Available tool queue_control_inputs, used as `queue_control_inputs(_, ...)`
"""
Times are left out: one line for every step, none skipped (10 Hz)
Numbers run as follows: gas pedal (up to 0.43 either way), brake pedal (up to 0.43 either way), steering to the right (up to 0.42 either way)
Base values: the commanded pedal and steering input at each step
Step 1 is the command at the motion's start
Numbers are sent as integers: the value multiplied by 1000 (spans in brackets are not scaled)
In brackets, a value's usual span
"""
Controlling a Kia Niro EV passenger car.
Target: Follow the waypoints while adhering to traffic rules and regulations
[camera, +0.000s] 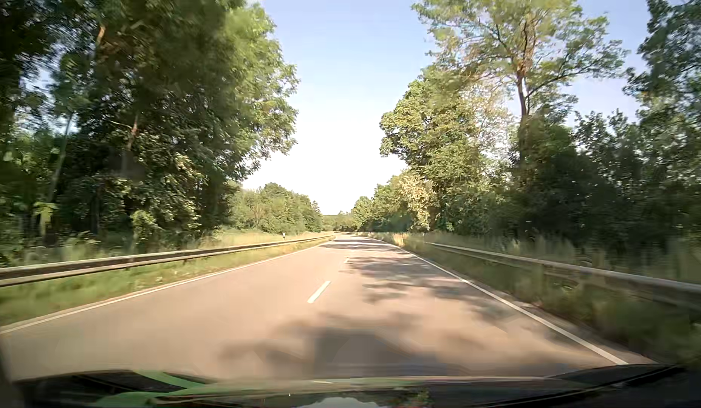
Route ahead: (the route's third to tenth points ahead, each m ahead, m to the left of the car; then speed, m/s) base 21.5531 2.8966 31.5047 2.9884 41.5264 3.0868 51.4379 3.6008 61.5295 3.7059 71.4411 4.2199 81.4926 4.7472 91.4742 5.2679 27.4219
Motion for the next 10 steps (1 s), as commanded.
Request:
queue_control_inputs(280, 0, -6)
queue_control_inputs(280, 0, -6)
queue_control_inputs(268, 0, -6)
queue_control_inputs(260, 0, -6)
queue_control_inputs(260, 0, -6)
queue_control_inputs(260, 0, -6)
queue_control_inputs(268, 0, -6)
queue_control_inputs(268, 0, -6)
queue_control_inputs(280, 0, -6)
queue_control_inputs(280, 0, -6)
